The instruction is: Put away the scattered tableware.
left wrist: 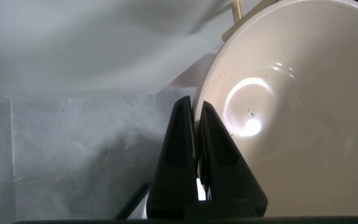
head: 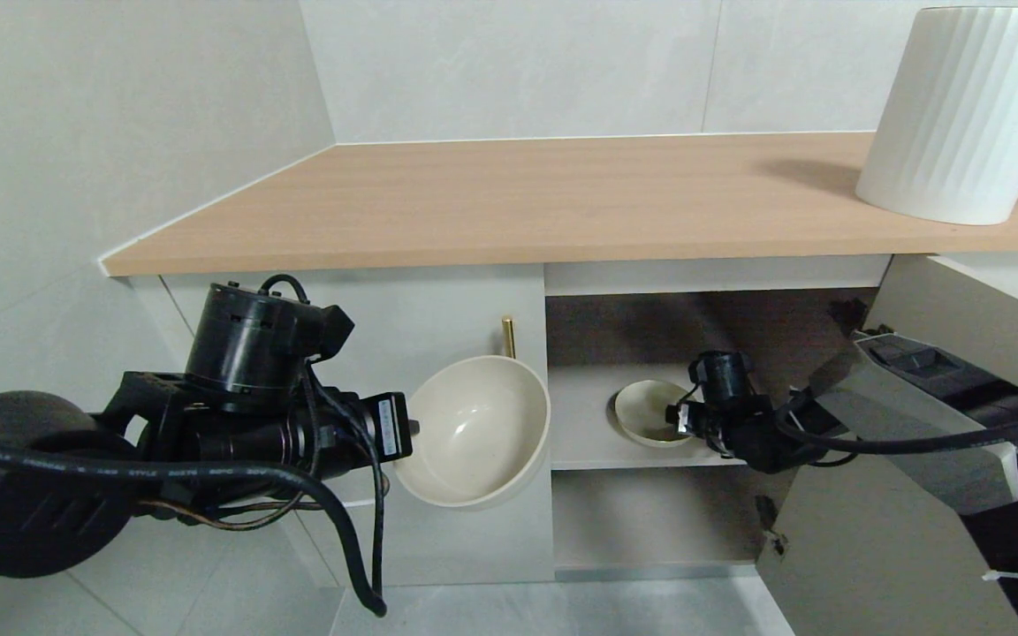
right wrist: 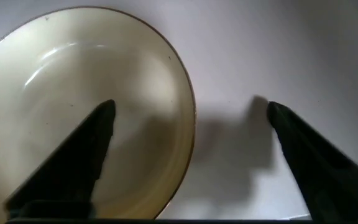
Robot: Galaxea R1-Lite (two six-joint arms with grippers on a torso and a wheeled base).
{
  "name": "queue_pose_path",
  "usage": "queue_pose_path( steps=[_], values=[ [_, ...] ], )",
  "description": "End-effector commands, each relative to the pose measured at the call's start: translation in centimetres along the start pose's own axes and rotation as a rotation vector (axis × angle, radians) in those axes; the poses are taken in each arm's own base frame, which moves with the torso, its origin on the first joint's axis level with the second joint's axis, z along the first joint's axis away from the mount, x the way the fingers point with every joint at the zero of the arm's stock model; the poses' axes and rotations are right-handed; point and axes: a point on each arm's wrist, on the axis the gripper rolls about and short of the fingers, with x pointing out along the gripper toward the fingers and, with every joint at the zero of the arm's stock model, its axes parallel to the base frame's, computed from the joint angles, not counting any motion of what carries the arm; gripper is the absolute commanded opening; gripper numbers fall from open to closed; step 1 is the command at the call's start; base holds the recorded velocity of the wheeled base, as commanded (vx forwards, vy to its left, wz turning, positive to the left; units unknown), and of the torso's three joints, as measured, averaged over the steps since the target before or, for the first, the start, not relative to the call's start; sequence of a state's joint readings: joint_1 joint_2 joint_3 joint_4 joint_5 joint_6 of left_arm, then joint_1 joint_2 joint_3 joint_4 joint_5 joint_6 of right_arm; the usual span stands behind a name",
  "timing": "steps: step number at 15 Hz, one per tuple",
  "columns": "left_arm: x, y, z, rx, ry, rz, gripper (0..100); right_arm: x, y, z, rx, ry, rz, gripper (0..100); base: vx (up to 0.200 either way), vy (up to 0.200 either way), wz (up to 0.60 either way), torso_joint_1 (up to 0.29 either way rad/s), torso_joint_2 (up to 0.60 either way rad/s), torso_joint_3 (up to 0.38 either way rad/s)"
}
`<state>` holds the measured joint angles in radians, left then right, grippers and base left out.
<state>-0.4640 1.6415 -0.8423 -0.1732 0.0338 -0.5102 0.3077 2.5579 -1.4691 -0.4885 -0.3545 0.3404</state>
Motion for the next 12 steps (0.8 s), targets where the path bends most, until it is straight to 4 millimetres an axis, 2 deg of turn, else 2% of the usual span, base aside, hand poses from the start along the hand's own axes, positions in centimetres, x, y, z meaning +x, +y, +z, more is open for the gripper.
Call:
queue_pose_path(
  steps=[1, 3, 5, 8, 9, 10, 12],
  values=[
    [0.3, -0.2, -0.2, 0.006, 0.012, -0.003, 0, -1.5, -0.1, 1.0, -0.001, -0.008, 0.006, 100, 0.000, 0.000, 0.00, 0.000, 0.00, 0.000],
    [1.7, -0.9, -1.4, 0.033, 0.058, 0.016, 0, -4.7, -0.2, 2.0, -0.014, -0.003, 0.028, 100, 0.000, 0.000, 0.00, 0.000, 0.00, 0.000],
    [3.4, -1.6, -2.7, 0.068, 0.089, 0.066, 0, -8.4, 0.8, 2.7, -0.047, -0.009, 0.092, 100, 0.000, 0.000, 0.00, 0.000, 0.00, 0.000],
    [6.2, -2.2, -4.5, 0.129, 0.139, 0.165, 0, -15.7, 2.3, 3.7, -0.103, -0.012, 0.239, 100, 0.000, 0.000, 0.00, 0.000, 0.00, 0.000],
    [6.7, -2.2, -5.0, 0.146, 0.160, 0.178, 0, -17.4, 2.4, 3.8, -0.115, -0.002, 0.268, 100, 0.000, 0.000, 0.00, 0.000, 0.00, 0.000],
    [7.3, -2.5, -5.8, 0.169, 0.185, 0.179, 0, -20.2, 2.4, 4.0, -0.137, 0.021, 0.328, 100, 0.000, 0.000, 0.00, 0.000, 0.00, 0.000],
    [7.7, -2.9, -6.5, 0.192, 0.206, 0.176, 0, -23.1, 2.4, 4.1, -0.165, 0.063, 0.410, 100, 0.000, 0.000, 0.00, 0.000, 0.00, 0.000]
  ],
)
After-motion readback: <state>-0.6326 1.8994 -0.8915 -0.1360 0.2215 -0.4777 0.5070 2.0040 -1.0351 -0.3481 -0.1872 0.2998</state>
